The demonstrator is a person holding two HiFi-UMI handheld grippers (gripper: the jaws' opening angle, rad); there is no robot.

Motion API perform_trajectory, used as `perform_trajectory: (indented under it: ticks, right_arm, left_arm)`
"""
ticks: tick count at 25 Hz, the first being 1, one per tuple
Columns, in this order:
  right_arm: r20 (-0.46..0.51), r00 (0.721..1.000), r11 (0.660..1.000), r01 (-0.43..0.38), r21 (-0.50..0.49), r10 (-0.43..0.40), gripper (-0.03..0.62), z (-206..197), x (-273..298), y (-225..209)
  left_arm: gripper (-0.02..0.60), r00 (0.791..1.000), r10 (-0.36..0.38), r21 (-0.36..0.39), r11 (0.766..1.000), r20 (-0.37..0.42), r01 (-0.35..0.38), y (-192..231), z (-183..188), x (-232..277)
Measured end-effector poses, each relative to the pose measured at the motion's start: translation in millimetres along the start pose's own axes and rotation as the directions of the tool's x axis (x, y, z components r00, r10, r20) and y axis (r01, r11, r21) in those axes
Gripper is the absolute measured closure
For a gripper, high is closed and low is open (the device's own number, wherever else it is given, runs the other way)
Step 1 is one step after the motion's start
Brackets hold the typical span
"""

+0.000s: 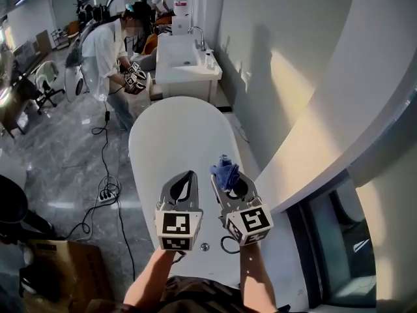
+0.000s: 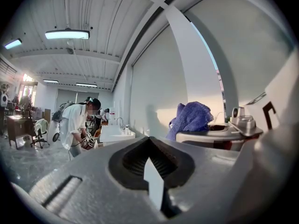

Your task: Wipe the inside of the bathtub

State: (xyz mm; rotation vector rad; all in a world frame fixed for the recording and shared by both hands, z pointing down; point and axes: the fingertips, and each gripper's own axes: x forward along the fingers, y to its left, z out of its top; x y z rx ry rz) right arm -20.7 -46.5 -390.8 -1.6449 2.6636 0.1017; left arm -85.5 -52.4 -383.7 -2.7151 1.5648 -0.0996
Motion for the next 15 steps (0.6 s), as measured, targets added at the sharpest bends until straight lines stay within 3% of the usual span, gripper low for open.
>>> perform_trajectory:
  ticks: [15]
  right_arm:
    - [0.014,1.000,1.000,-0.021,-0.021,0.021,0.454,0,-6,5]
  left_arm:
    - [0.580,1.000,-0.006,0.016,1.000,-0.008,0.006,-6,2,-7]
